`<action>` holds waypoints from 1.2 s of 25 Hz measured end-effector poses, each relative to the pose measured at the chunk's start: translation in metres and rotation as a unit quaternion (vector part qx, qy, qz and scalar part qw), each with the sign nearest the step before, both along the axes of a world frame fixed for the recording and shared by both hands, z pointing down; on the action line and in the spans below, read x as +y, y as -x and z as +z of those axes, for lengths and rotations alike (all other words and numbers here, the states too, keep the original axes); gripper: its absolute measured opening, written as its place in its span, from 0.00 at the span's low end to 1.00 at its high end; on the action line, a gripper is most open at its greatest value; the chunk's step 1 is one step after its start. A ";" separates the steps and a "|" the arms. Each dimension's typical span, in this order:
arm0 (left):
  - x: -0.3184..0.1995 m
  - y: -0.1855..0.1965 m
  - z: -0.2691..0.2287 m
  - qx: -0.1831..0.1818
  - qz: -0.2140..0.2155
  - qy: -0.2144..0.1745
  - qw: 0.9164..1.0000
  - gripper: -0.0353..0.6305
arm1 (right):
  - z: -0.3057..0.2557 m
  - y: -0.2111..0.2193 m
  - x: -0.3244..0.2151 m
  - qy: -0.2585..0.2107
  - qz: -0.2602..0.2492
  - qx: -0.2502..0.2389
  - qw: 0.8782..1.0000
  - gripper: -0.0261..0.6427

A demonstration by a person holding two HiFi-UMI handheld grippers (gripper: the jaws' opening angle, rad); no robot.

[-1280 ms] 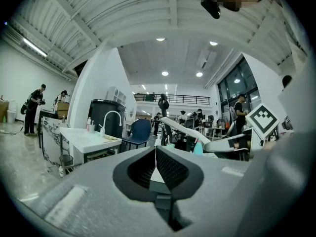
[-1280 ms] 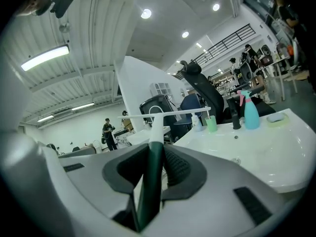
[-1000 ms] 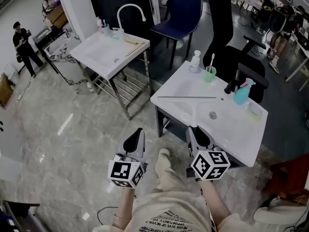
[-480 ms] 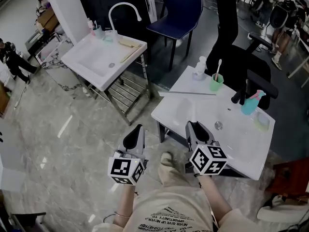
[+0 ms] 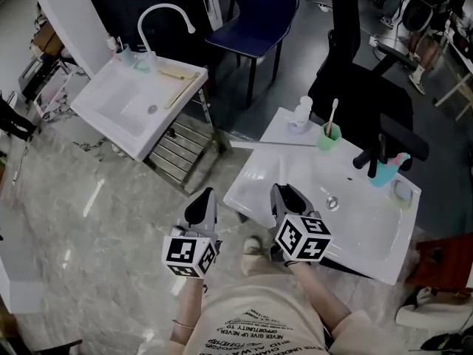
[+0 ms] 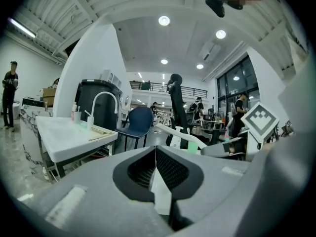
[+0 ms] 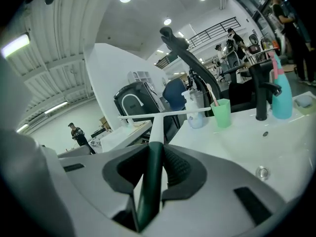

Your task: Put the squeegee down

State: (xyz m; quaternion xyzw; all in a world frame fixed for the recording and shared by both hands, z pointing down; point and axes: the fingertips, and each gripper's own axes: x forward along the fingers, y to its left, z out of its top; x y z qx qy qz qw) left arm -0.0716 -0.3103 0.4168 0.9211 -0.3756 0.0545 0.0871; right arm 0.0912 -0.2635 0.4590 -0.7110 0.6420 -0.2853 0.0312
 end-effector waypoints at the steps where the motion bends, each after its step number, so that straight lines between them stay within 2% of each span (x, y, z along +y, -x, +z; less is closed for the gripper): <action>1: -0.006 -0.004 0.002 0.000 0.005 0.003 1.000 0.09 | 0.003 -0.002 -0.006 0.003 0.004 -0.003 1.000 0.18; 12: -0.057 -0.047 0.027 -0.002 0.045 0.035 0.998 0.09 | 0.038 -0.019 -0.055 0.044 0.032 -0.029 0.998 0.18; 18: -0.076 -0.062 0.038 -0.013 0.070 0.057 0.996 0.09 | 0.047 -0.022 -0.072 0.065 0.049 -0.020 0.997 0.18; 24: -0.089 -0.082 0.058 -0.027 0.107 0.084 0.990 0.09 | 0.061 -0.021 -0.082 0.088 0.074 -0.014 0.993 0.18; 30: -0.098 -0.098 0.079 -0.051 0.165 0.109 0.979 0.09 | 0.077 -0.015 -0.087 0.118 0.101 -0.012 0.988 0.18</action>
